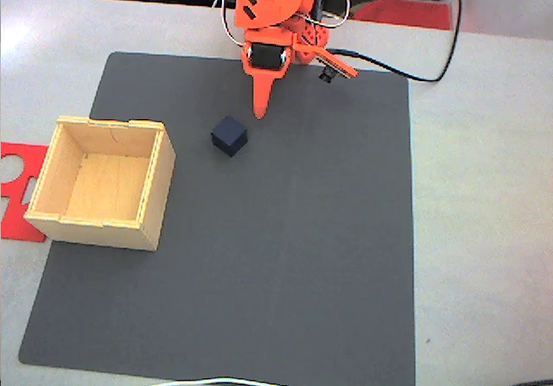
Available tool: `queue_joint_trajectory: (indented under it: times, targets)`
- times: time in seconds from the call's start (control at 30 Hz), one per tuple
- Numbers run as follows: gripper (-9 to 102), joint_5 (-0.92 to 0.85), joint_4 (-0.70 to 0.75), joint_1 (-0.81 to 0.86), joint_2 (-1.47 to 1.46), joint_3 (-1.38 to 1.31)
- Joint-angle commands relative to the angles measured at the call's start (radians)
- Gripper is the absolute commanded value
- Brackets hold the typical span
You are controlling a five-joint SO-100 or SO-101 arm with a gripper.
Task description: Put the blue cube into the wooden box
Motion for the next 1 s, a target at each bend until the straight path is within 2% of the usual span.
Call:
queue_joint_trajectory:
  times: [0.0,0.83,0.97]
  targets:
    - [0,-0.057,-0.017,-0.06,0.015,0.002]
    - [0,-0.057,-0.015,-0.06,0.015,0.002]
    - [11,-0.123,-0.003,-0.052,0.015,0.002]
